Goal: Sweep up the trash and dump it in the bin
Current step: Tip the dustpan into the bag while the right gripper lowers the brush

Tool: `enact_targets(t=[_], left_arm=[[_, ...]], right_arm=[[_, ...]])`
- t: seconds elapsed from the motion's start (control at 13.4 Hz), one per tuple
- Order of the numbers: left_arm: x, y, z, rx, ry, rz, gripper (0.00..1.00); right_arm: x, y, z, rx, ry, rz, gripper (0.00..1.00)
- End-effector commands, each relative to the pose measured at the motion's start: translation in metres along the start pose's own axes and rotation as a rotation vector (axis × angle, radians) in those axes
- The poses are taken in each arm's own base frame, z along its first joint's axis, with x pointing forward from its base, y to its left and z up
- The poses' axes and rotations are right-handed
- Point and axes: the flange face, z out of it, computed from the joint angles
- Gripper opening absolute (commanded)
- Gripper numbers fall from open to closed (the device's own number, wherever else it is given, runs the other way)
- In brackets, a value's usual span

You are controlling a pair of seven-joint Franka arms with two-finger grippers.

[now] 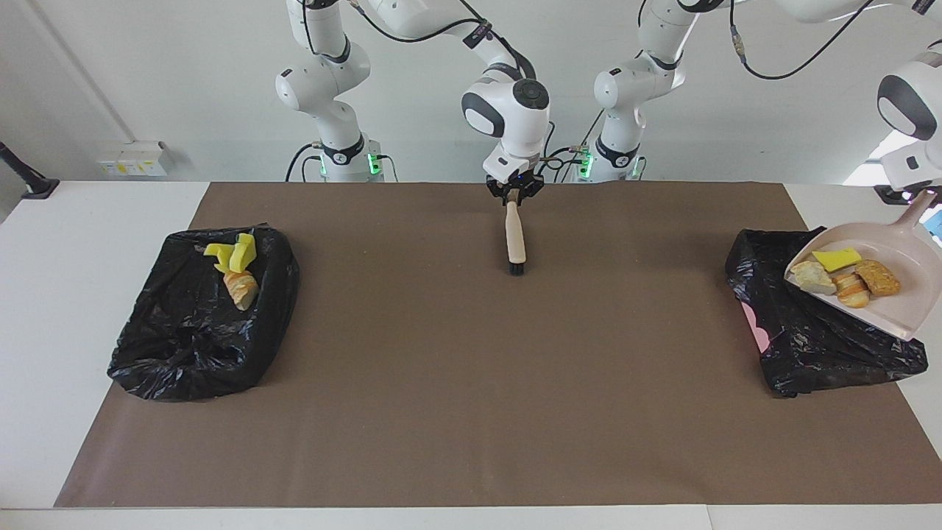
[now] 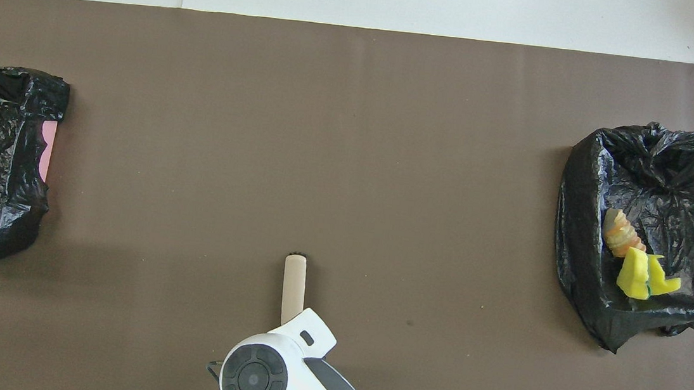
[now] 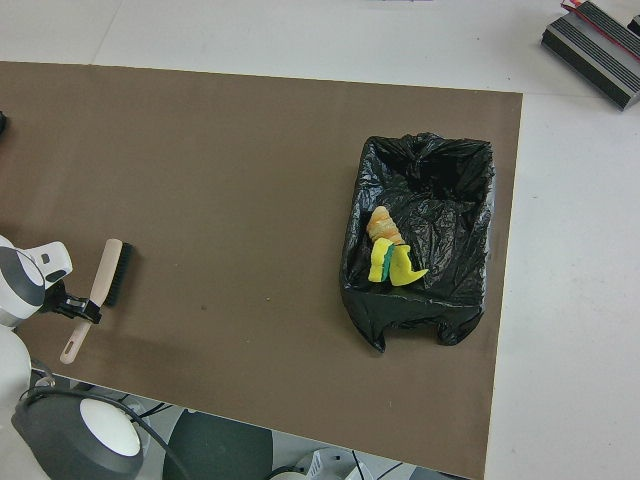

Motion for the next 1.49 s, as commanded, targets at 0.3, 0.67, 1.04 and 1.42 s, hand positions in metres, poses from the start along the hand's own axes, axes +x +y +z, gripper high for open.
enact_targets(t=[0.3, 0.67, 1.04, 1.42], left_arm=[[-0.016, 0.006, -0.046, 0.095, -0.178, 0.233, 0.0], [-0.028, -0.004, -0.068, 0.138, -0.199, 0.242, 0.0], [-0.003, 0.009, -0.077, 0.04, 0.162, 0.11, 0.0], [0.023, 0.031, -0.096, -0.201, 0.501, -0.279, 0.0]], right_arm=[[0.043, 0.026, -0.085, -0.06, -0.001, -0.014, 1.0], [0.078, 0.086, -0.155, -0.044, -0.02, -0.092, 1.0], [0.109, 0.133, -0.206, -0.038, -0.013, -0.137, 1.0], [0.145, 0.209, -0.254, -0.014, -0.021, -0.23, 1.0]])
